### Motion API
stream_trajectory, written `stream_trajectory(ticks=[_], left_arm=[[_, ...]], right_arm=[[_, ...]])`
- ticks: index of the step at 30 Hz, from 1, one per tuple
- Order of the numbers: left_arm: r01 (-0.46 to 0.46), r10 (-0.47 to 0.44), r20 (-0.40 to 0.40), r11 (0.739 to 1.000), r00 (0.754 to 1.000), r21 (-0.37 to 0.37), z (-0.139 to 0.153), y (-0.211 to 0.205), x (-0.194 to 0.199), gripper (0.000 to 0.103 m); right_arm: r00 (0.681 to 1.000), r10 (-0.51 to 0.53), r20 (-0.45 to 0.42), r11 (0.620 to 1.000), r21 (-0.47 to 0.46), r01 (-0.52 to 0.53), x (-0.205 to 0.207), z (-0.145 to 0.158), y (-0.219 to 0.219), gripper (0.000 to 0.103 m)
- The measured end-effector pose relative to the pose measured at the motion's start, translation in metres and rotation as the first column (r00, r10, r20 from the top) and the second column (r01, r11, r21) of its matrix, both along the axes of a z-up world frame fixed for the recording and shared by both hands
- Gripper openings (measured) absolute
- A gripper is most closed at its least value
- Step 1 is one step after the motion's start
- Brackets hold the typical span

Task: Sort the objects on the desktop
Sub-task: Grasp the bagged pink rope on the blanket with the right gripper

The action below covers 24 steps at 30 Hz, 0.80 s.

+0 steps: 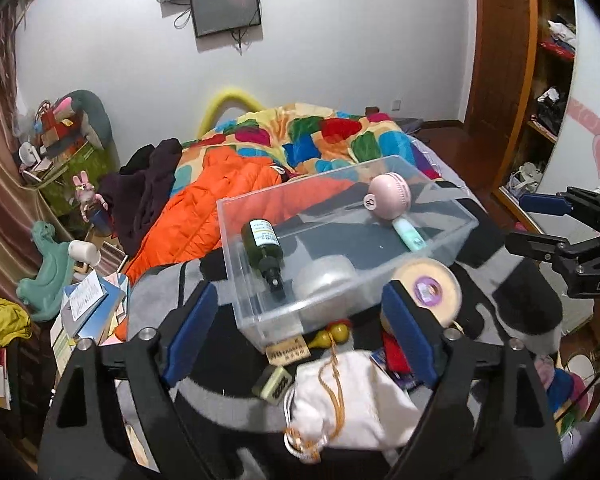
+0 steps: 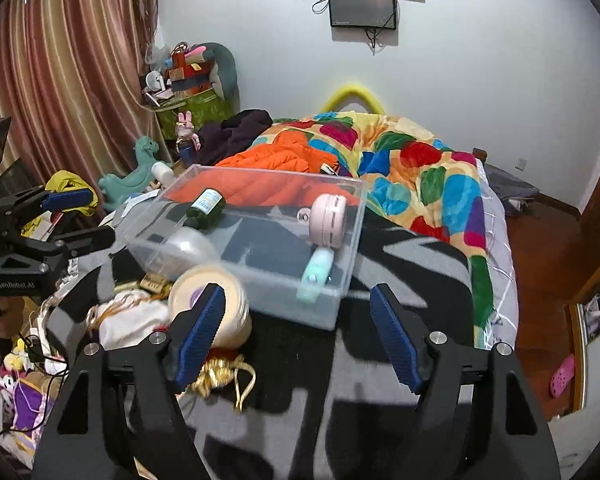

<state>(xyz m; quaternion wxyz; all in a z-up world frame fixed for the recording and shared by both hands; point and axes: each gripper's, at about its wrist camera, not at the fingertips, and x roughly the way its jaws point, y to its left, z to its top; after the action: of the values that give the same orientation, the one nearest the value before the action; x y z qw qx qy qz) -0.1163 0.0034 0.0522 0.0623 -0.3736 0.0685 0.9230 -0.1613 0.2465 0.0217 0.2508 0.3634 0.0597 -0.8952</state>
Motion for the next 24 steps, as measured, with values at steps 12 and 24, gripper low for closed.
stream_trajectory(ticks=[12, 24], left_arm=[[0.001, -0.001, 0.029, 1.000, 1.000, 0.023, -0.025, -0.010, 0.051, 0.091], [0.009, -0.010, 0.038, 0.999, 0.999, 0.044, -0.060, -0.003, 0.085, 0.091]], right_arm=[[0.995, -0.104, -0.009, 0.993, 0.060, 0.104, 0.068, -0.035, 0.036, 0.081], [0.982, -0.173, 0.073, 0.982, 0.090, 0.166, 0.129, -0.095, 0.052, 0.081]])
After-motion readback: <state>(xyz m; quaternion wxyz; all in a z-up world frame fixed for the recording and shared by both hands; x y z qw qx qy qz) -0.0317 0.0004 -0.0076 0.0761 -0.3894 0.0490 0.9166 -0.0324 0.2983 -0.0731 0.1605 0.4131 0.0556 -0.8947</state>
